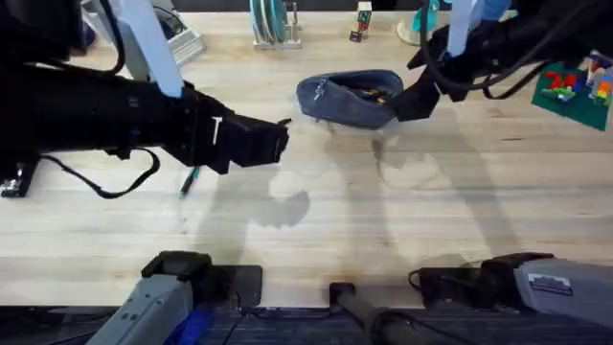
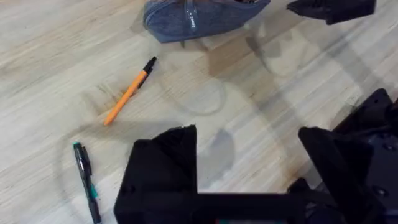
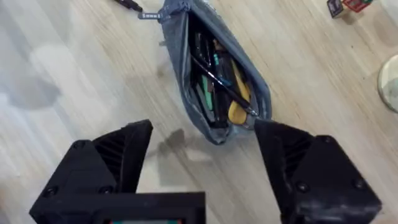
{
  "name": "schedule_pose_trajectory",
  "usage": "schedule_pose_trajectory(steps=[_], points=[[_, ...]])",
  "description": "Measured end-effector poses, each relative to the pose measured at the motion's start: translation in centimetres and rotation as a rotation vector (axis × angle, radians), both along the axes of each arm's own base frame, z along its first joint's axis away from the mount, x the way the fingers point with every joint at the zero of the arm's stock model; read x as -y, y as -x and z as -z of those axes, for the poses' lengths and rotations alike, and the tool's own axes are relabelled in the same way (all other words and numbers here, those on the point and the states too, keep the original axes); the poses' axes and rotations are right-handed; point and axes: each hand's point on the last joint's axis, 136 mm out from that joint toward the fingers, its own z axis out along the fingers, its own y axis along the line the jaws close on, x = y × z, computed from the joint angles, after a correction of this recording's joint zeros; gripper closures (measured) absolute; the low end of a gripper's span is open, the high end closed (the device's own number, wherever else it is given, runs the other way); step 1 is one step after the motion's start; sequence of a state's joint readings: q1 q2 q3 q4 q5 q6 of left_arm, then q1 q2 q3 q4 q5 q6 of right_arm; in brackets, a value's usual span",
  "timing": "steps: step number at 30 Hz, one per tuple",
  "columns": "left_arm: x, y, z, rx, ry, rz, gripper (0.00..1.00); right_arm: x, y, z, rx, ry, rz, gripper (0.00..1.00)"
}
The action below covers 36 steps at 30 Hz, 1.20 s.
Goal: Unzip the bag, pick up the pens from the table one at a time and place them inside, then zip the bag closed.
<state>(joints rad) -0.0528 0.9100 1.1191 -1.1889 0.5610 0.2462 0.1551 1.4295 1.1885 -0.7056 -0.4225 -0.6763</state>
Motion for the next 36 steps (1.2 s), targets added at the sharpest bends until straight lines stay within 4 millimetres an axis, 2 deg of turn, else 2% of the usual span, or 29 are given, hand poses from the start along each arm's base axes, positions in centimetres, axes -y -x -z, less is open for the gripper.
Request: schedule_pose_trajectory(steps=[7, 11, 12, 15, 19, 25, 26, 30, 36], points=[[-0.1, 0.0, 0.0, 0.0, -0.004, -0.003, 0.005, 0.2, 1.4, -2.4, 0.012, -0.038, 0.057, 0.005], [-0.1, -0.1, 0.0, 0.004, -0.006, -0.004, 0.003, 0.6, 2.8, -4.0, 0.032, -0.046, 0.076, 0.006], [-0.1, -0.1, 0.0, 0.004, -0.006, -0.004, 0.005, 1.1, 3.6, -5.4, 0.054, -0.05, 0.128, 0.005], [-0.1, -0.1, 0.0, 0.004, -0.006, -0.004, 0.006, 1.8, 4.8, -6.0, 0.037, -0.049, 0.185, 0.005], [-0.3, -0.2, 0.1, 0.005, -0.017, -0.011, 0.006, 2.4, 6.9, -6.0, -0.012, -0.039, 0.225, 0.005], [-0.6, -0.3, 0.2, 0.006, -0.032, -0.022, 0.005, 2.0, 9.6, -5.9, -0.057, -0.02, 0.206, 0.006], [-0.7, -0.4, 0.3, 0.006, -0.042, -0.029, 0.004, 1.9, 10.7, -6.2, -0.044, 0.005, 0.192, 0.006], [-1.0, -0.5, 0.4, 0.007, -0.058, -0.039, 0.005, 2.0, 11.9, -6.3, 0.015, 0.048, 0.179, 0.005], [-1.3, -0.5, 0.6, 0.008, -0.072, -0.049, 0.004, 3.0, 13.8, -3.9, 0.029, 0.102, 0.182, 0.005]])
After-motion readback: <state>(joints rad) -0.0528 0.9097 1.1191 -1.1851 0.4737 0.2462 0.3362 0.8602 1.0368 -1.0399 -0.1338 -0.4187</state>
